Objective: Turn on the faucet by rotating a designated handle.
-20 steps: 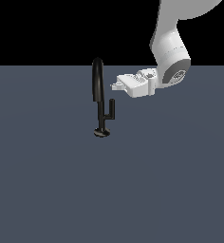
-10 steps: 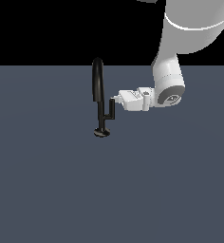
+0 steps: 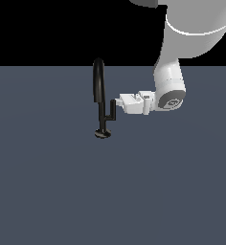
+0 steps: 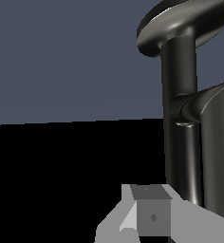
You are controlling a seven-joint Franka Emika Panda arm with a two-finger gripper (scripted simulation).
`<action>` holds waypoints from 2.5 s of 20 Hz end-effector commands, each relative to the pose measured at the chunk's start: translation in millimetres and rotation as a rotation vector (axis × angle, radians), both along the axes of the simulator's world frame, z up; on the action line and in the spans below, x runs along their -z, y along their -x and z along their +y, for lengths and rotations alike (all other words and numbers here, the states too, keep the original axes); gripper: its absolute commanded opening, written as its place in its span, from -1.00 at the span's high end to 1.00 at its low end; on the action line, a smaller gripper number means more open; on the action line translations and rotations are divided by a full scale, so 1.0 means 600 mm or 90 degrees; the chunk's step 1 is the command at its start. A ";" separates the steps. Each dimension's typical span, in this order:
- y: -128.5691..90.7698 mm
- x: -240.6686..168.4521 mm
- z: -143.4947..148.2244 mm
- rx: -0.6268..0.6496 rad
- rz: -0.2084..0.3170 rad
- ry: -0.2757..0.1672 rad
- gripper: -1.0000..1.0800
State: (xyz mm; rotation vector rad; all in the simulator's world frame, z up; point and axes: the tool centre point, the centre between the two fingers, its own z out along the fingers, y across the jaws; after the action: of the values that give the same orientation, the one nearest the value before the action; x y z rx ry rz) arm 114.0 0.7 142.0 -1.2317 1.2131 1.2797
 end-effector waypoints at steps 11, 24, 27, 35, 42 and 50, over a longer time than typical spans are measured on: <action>0.038 -0.015 -0.002 0.000 -0.001 0.000 1.00; 0.071 -0.030 -0.004 0.003 -0.004 0.001 1.00; 0.086 -0.024 -0.004 0.003 -0.003 0.001 1.00; 0.128 -0.008 -0.006 0.002 -0.002 0.001 1.00; 0.162 0.005 -0.008 0.001 -0.001 0.000 1.00; 0.184 0.068 -0.009 0.001 -0.004 0.000 1.00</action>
State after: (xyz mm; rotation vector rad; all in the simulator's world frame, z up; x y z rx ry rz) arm 15.9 -4.1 128.2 -1.2530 1.1819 1.2509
